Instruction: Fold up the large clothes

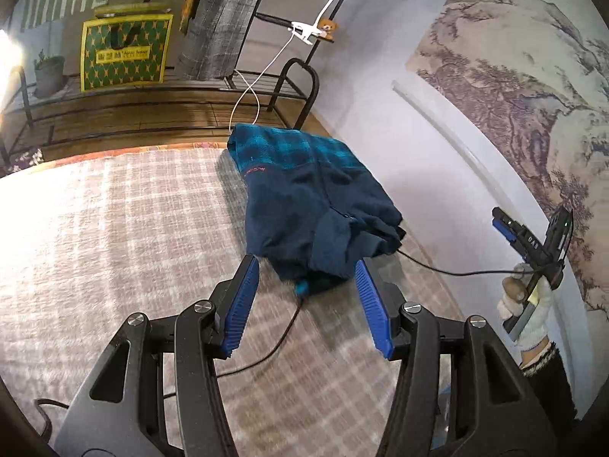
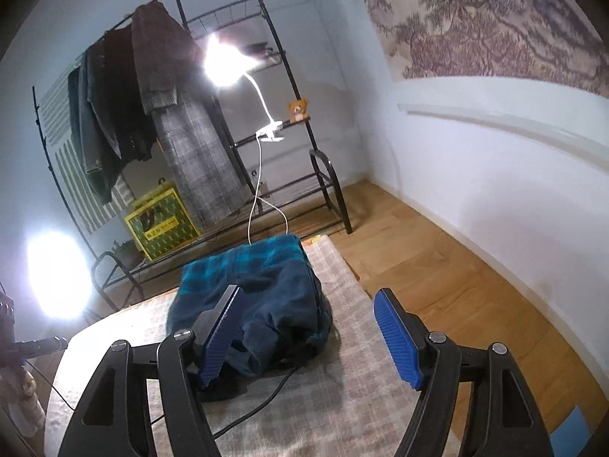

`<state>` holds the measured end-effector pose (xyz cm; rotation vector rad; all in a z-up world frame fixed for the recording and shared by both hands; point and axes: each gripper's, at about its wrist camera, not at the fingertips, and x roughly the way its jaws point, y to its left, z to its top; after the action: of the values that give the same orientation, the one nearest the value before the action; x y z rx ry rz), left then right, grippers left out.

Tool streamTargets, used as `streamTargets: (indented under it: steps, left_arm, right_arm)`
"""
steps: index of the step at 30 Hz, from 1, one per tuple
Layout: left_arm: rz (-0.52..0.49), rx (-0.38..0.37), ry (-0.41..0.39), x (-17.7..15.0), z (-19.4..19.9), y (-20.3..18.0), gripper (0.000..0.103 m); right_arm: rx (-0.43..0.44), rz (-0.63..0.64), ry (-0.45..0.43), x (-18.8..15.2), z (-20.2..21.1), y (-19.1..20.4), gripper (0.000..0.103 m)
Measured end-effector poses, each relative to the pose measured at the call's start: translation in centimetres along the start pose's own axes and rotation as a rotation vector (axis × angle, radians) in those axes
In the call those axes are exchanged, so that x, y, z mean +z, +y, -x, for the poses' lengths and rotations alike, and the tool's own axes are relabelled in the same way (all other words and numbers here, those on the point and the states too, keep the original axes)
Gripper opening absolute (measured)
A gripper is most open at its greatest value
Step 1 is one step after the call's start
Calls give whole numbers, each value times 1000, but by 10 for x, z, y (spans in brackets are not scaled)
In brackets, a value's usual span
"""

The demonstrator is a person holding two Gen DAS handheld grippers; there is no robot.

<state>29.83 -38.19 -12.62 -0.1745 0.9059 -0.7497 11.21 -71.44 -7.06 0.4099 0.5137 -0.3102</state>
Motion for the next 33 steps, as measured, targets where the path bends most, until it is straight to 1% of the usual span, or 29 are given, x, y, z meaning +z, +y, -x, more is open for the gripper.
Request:
streamTargets:
  steps: [7,11,14,18,20,22,27,29,31,33]
  left_arm:
    - [-21,3,-48,-14,64,-16,54]
    - [-56,10,-87,-22,106,-27,54]
    - [-70,10,-127,-25,141,-35,54]
    - [-83,8,-170,-31,184,-41,54]
    - [-89,0,-179,-36,200,-44,54]
    - [-93,-4,-181,-43,213,-46,54]
    - [-110,-11,-179,-63,231,-51,54]
    - [-118,-20,-190,-70,241,-53,54]
    - [-137,-14,-213,-75,253,-59,54]
    - [-161,-4,-246,-77,267,-63,54]
  right_arm:
    - [1,19,-46,13,55,8,74]
    - [-6,63,-71,17,87,19,74]
    - [-3,88,-104,22,113,28,74]
    - [20,72,-158,25,149,32,74]
    - [34,58,-181,29,162,31,74]
    - [27,63,-193,30,175,34,74]
    - [-3,128,-208,24,200,51,74]
    - [-8,141,-216,22,210,57,74]
    - [5,133,-230,21,223,60,74]
    - [47,91,-256,26,238,55,74]
